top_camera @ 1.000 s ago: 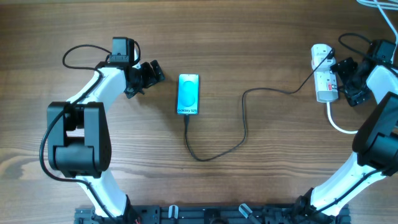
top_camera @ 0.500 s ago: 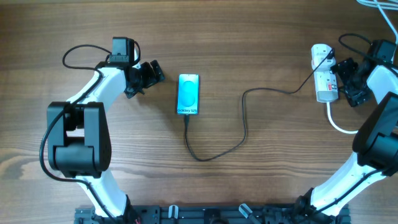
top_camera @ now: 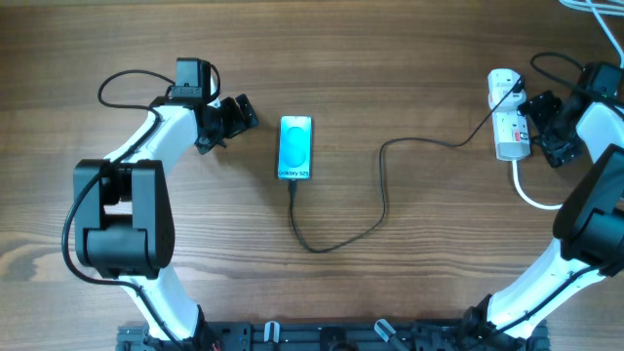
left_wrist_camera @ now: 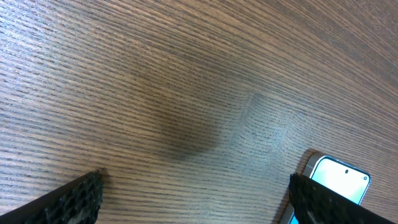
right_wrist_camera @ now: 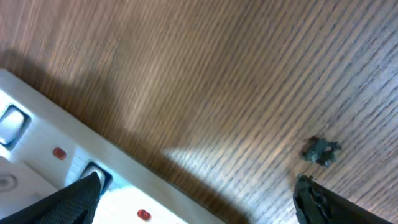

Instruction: Plug charger to phone and switch on socket

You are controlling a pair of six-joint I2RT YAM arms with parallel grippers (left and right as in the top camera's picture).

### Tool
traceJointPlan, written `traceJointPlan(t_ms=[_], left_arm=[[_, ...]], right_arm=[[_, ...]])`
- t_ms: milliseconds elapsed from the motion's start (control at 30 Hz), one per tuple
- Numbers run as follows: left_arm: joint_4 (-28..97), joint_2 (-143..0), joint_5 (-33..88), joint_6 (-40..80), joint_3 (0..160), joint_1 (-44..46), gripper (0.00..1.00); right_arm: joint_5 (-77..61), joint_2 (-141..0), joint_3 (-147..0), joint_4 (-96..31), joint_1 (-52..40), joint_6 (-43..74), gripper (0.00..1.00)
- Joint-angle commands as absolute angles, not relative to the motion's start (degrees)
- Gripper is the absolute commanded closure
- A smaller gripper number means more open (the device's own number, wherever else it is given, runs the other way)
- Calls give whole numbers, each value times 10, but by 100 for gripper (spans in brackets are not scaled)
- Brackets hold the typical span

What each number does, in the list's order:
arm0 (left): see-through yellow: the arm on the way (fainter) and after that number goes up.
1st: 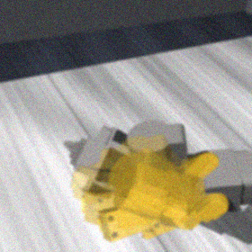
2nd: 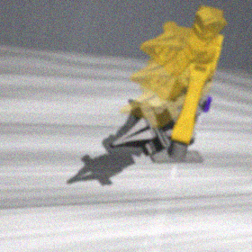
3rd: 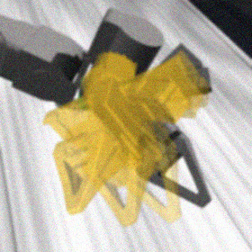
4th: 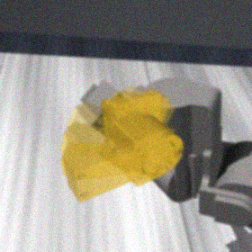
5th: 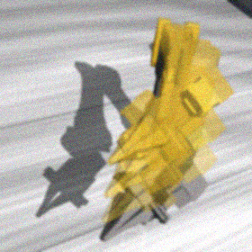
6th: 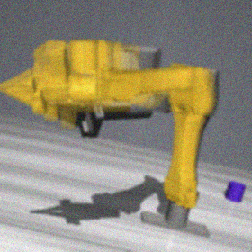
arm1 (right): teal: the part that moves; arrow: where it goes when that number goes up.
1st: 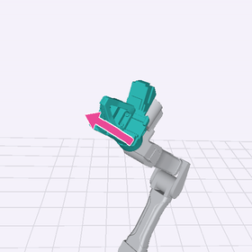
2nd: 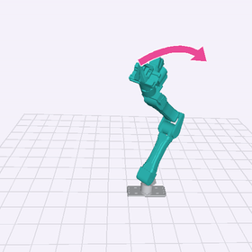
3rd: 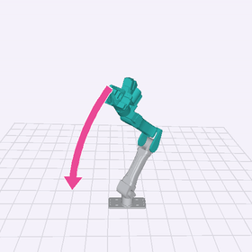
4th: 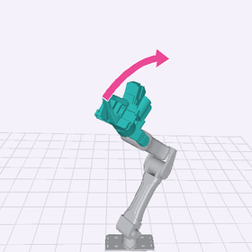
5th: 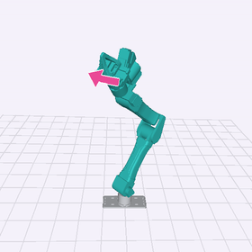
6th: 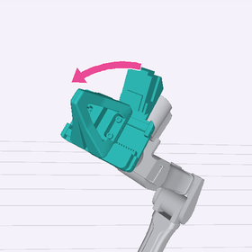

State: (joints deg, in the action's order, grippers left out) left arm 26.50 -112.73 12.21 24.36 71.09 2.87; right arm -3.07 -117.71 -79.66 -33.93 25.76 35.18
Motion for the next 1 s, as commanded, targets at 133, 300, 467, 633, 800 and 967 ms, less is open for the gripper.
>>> traceJointPlan(t_ms=[133,300,467,633,800,967], left_arm=[[265,-1152,108,249,692,24,0],[265,-1152,108,249,692,24,0],[265,-1152,108,249,692,24,0],[265,-1152,108,249,692,24,0],[265,-1152,108,249,692,24,0],[265,-1152,108,249,692,24,0]], right_arm=[[-74,-1197,-790,-336,245,332,0],[-49,-1197,-790,-334,245,338,0],[-9,-1197,-790,-335,244,396,0],[-13,-1197,-790,-320,231,421,0],[-13,-1197,-790,-316,214,419,0],[-9,-1197,-790,-318,212,379,0]])
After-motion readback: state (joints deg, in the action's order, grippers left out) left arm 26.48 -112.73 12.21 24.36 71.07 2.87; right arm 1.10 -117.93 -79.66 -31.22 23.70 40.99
